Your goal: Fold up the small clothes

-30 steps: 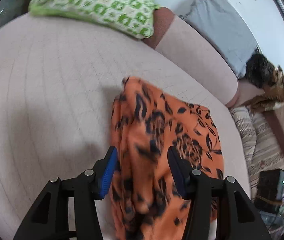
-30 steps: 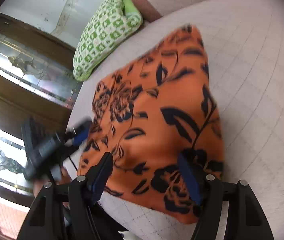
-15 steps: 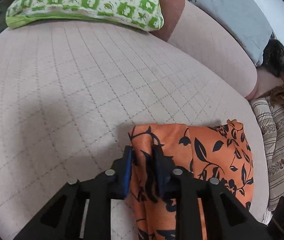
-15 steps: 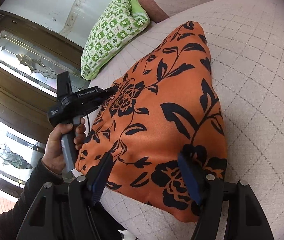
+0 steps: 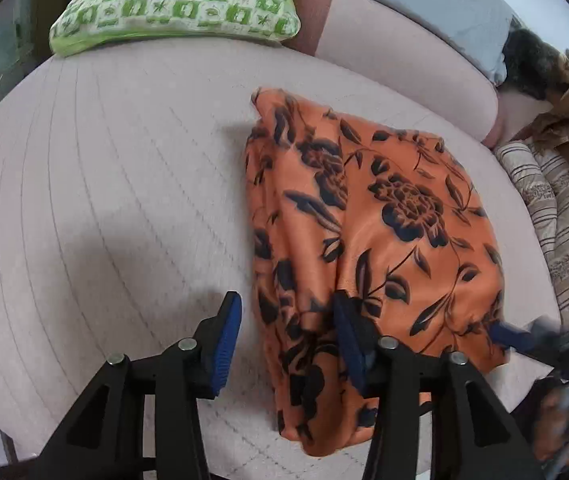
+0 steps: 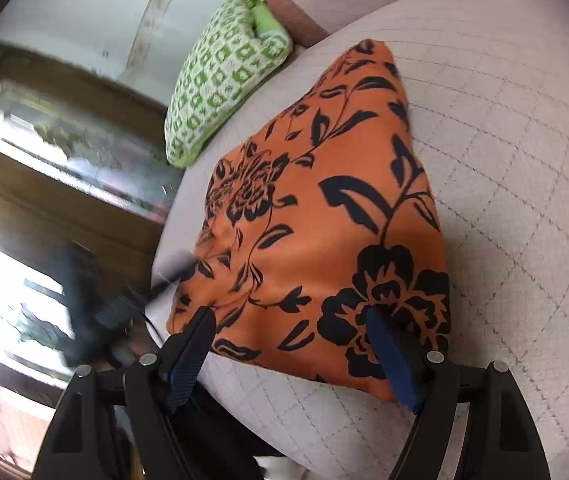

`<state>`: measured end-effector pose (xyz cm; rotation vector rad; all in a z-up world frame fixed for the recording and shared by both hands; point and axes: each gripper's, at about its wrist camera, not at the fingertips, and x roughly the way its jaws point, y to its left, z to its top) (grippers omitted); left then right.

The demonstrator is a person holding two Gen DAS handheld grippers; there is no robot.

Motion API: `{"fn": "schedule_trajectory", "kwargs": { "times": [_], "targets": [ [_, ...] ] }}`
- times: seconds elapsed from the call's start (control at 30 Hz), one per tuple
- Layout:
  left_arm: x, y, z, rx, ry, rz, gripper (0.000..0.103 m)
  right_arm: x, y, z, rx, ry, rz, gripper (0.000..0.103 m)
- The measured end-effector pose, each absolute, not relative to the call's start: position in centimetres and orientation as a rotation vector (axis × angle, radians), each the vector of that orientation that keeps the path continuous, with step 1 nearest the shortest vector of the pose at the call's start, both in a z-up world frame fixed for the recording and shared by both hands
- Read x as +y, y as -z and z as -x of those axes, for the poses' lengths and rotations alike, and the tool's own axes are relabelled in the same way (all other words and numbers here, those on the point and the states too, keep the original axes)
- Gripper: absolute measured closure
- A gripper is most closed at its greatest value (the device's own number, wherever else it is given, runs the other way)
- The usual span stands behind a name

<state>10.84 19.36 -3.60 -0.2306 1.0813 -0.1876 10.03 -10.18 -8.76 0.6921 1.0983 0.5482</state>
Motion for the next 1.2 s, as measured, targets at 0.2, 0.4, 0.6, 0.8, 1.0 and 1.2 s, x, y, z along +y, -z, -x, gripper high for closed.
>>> {"fn": "schedule_trajectory", "kwargs": {
  "times": [0.2, 0.4, 0.6, 0.8, 1.0, 1.2],
  "targets": [
    [18.0, -0.8, -9.9, 0.957, 0.16, 0.169, 0.028, -12.8, 5.8, -9.8, 1.012, -0.501, -0.638, 0.021],
    [17.0, -2.0, -10.2, 0.947, 0.124, 0.149, 0.027, -16.3, 6.6, -9.5, 1.012, -0.392, -0.7, 0.021],
    [16.9, -1.6, -10.0, 0.946, 0.117, 0.136, 0.027, -15.9, 5.6, -9.8, 0.98, -0.382, -0.66, 0.021],
    [16.8, -0.7, -10.4, 0.963, 0.103, 0.138, 0.026, -13.6, 6.6, -12.7, 1.022, -0.408, -0.611, 0.021],
    [18.2, 0.1, -10.9, 0.963, 0.123, 0.182, 0.025, -12.7, 8.5, -14.2, 1.128, -0.4, -0.575, 0.021],
    [21.1, 1.7, -13.5, 0.996, 0.178, 0.39, 0.016, -14.8, 7.1, -16.7, 1.067, -0.395, -0.612, 0.021]
  ]
}}
